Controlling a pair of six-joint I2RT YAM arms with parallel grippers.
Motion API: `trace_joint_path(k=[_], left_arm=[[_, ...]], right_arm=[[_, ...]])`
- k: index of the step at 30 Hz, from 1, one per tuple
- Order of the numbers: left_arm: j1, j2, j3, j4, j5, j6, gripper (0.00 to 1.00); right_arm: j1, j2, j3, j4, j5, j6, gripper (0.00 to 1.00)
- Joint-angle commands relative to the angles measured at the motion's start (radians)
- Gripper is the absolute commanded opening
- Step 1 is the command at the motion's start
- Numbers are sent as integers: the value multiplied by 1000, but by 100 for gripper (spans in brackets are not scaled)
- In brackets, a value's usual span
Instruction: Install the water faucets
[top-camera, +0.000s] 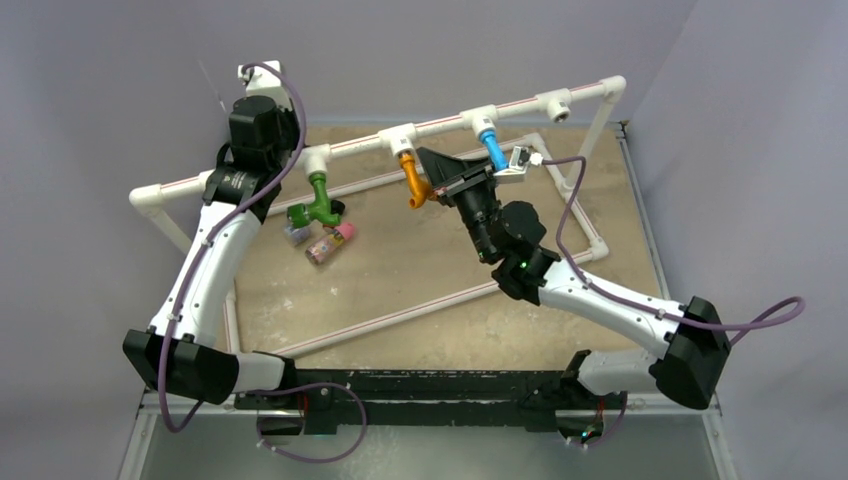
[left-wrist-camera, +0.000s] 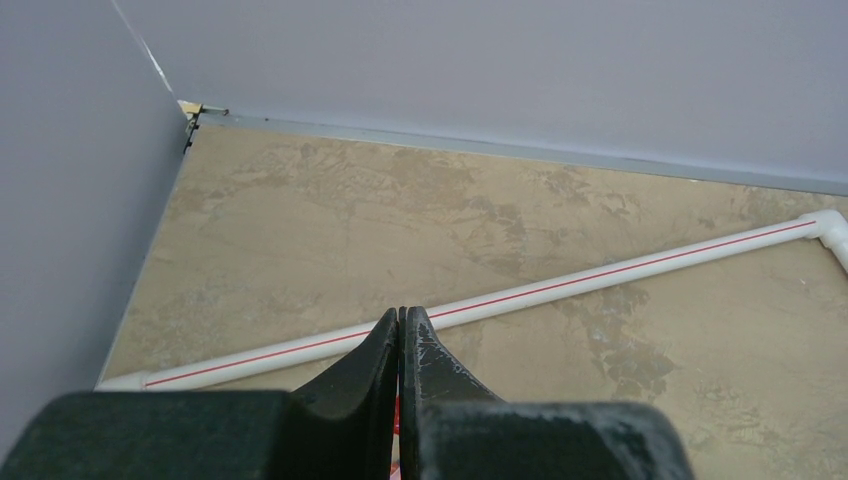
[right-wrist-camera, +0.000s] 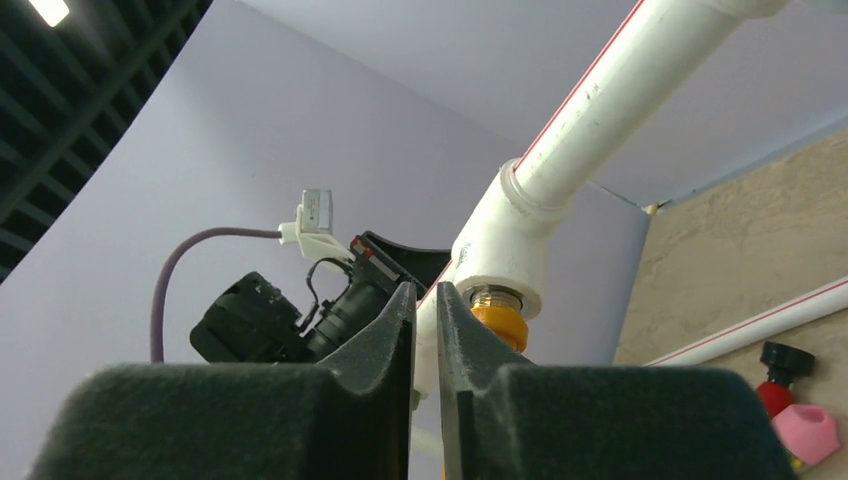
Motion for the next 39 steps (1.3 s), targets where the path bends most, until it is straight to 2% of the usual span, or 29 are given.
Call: trace_joint_path(k=[1,3,9,14,16,21,24,27,30,34,39], left_arm=[[-20,-10,-46,-135,78,-5,0],[-20,-11,-46,-136,78,-5,0],[-20,-14,-40,-140,79,-6,0],[-20,-20,-40,-142,79,-6,0],[-20,-20,-37,-145,81,-7,0],[-20,-22,-30,-155,88,-14,0],[-19,-25,-27,-163,90,-17,0],[-19,-29,-18,-167,95,-23,4],[-19,-26,-1,-174,100,-30,6],[-19,-10,14,-190,106,-34,6],[-19,-3,12,-193,117,-36,6]], right_arm=[[-3,-61,-2,4,11,-68,20],[-3,-102,4,-11,9,-154,30],[-3,-168,107,-188,-102,-538,51],[-4,-216,135,-319,-227,-842,61],[-3,-235,140,-368,-238,-993,62],[0,-302,109,-466,-402,-1348,66],[27,-327,81,-502,-428,-1533,70],[99,-339,36,-490,-356,-1721,73],[203,-313,-13,-437,-217,-1897,75],[283,-261,-95,-242,-80,-2077,75],[323,-163,-157,14,35,-2247,75]])
